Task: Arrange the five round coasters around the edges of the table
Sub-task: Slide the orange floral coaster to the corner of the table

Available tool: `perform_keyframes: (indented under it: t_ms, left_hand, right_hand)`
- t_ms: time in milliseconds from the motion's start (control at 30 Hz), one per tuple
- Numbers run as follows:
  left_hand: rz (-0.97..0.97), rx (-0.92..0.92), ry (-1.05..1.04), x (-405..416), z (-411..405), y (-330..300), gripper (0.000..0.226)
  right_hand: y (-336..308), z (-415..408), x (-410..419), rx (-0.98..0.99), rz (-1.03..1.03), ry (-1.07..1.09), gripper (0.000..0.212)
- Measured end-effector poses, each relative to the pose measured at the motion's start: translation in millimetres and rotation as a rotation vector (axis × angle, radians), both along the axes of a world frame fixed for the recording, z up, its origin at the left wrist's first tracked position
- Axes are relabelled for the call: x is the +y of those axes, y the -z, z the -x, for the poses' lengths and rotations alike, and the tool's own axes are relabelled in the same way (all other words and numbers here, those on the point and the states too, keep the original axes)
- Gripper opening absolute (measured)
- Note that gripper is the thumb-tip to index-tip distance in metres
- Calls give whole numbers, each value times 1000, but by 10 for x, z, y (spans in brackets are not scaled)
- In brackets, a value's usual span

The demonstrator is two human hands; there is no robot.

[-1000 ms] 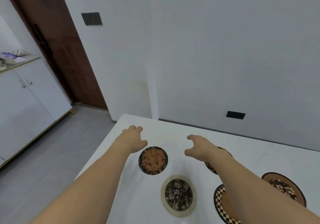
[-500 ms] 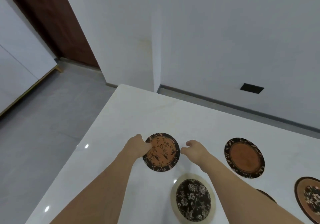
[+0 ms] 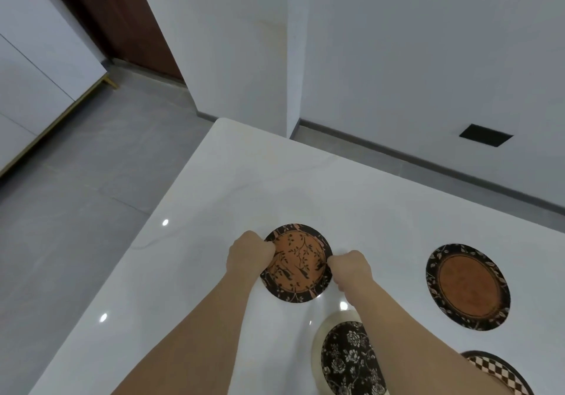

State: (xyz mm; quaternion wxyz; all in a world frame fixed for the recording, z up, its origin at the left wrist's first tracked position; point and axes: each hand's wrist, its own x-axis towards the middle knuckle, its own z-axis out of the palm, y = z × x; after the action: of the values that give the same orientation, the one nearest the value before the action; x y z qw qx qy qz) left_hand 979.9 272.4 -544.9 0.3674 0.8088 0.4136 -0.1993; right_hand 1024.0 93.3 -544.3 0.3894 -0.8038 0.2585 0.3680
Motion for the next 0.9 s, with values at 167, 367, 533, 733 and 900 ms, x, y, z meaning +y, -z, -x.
perform_keyframes:
  t_ms: [167, 367, 533, 733, 900]
  left_hand:
    - [36, -51, -20, 40, 42, 56, 28]
    - [124, -104, -155, 167, 182, -1, 10]
    - [104, -158, -287, 699, 398, -59, 9]
    - [100, -216, -415, 1447, 625, -103, 9]
    - [88, -240, -498, 1935, 785, -19, 11]
  right_hand:
    - [40, -13, 23, 10, 26, 10, 21]
    - [-75, -69, 238, -2, 31, -70, 6]
    - [-176, -48, 716, -59, -10, -137, 8]
    - [-214, 91, 1445, -90, -91, -246, 16]
    - [-138, 170, 1973, -100, -118, -303, 15]
